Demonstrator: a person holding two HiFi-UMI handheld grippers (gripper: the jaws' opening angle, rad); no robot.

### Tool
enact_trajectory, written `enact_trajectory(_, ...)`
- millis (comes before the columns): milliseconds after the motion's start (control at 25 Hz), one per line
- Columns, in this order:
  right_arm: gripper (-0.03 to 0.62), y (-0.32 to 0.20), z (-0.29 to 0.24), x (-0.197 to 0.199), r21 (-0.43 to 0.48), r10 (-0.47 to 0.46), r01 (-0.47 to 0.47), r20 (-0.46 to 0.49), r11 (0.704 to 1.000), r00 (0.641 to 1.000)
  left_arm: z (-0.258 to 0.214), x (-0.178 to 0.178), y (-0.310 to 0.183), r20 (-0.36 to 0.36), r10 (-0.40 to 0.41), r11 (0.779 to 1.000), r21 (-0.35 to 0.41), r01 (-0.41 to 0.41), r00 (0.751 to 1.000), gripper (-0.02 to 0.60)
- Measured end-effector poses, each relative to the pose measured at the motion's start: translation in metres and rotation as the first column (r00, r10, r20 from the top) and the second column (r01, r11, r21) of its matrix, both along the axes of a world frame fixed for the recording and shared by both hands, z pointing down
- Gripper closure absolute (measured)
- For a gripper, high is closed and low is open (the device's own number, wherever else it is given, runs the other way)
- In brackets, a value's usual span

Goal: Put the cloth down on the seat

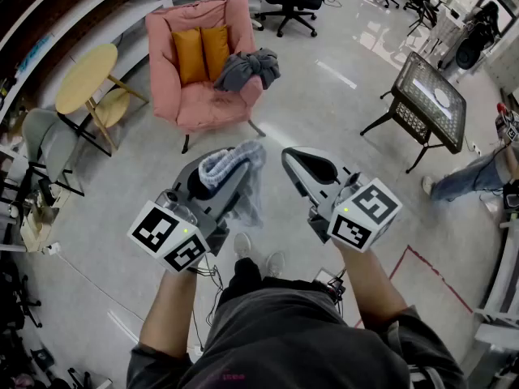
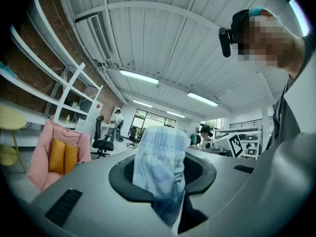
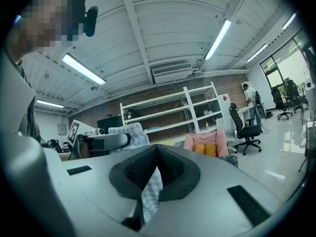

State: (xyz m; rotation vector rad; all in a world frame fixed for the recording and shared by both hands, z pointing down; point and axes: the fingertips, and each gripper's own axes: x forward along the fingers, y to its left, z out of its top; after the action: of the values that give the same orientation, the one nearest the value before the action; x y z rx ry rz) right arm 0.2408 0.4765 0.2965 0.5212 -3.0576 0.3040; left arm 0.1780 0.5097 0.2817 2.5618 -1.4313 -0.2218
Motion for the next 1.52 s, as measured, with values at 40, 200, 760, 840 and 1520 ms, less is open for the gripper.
enact_trajectory(40, 0.579, -0.001, 0.001, 0.001, 0.0, 0.001, -0.001, 0.0, 1.0, 1.0, 0.001, 0.001, 0.0, -0.001, 0.0, 1.0, 0.0, 0.0, 1.0, 0.459)
enact_trajectory(200, 0.579, -0.001, 0.001, 0.003, 0.001, 0.003, -0.003, -0.002, 1.0, 1.0, 0.001, 0.001, -0.001, -0.003, -0.001, 1.0, -0.002, 0.001, 1.0, 0.459)
enact_trajectory(760, 0.577, -0.017, 0.007, -0.007, -0.036, 0.041, -0.041, 0.012, 0.999, 0.999, 0.004, -0.028, -0.008, -0.02, -0.029, 1.0, -0.002, 0.029, 0.999, 0.459)
enact_trajectory(840, 0.577, -0.026, 0.006, -0.016, -0.035, 0.047, -0.046, 0.01, 0.998, 0.999, 0.002, -0.039, -0.017, -0.021, -0.028, 1.0, 0.002, 0.028, 0.999, 0.459)
enact_trajectory(1520, 0.577, -0.128, -0.014, -0.124, 0.0, 0.119, -0.119, 0.009, 0.993, 0.993, -0.026, -0.158, -0.123, -0.013, 0.042, 0.998, 0.052, -0.042, 0.999, 0.459)
